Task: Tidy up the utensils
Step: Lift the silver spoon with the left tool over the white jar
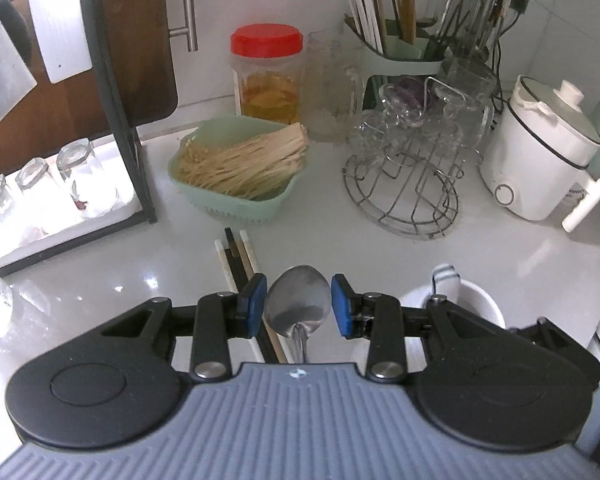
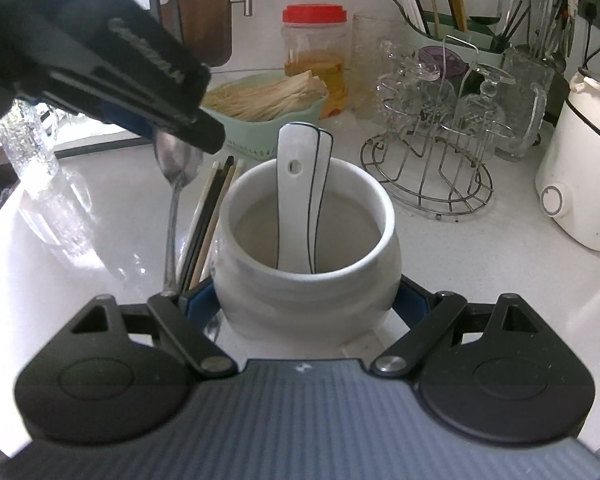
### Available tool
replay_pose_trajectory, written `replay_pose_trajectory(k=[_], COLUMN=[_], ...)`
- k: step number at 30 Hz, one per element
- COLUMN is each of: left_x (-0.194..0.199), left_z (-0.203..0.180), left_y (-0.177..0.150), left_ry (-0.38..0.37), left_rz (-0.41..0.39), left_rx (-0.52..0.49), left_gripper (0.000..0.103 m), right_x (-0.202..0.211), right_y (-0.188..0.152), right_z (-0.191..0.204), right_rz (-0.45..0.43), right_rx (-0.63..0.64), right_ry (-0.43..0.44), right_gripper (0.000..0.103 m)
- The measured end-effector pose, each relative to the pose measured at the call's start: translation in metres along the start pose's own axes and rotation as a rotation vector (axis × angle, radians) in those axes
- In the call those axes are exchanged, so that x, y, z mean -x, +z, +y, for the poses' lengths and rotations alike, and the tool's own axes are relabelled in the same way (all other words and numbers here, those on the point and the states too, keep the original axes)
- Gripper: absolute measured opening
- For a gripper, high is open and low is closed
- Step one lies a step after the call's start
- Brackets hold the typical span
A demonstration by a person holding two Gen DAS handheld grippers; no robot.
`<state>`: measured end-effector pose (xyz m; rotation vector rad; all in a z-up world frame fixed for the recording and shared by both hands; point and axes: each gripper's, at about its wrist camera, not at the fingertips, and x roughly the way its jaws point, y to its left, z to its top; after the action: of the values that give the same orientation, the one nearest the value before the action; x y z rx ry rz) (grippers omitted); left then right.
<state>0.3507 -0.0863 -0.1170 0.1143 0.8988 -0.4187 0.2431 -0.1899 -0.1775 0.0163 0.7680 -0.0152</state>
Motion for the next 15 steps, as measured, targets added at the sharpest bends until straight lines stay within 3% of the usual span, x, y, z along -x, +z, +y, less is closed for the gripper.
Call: replay_pose_trajectory(k=[9, 15], left_x=[0.020, 0.048], left_z=[0.004, 0.004], left_y=[-0.006, 0.002], left_ry=[-0.010, -0.020], left_rz=[0.006, -0.057], left_rx=[-0.006, 0.003], left_gripper=[0.040, 0.040], right_x=[0.001, 0.002], right_y=[-0.003, -0.004], right_z=[0.003, 0.002], right_rz=[-0.012, -0.014], right_rx=[-0.013, -0.007], right_ry=[-0.011, -0.006], right_gripper=[0.091, 0.091])
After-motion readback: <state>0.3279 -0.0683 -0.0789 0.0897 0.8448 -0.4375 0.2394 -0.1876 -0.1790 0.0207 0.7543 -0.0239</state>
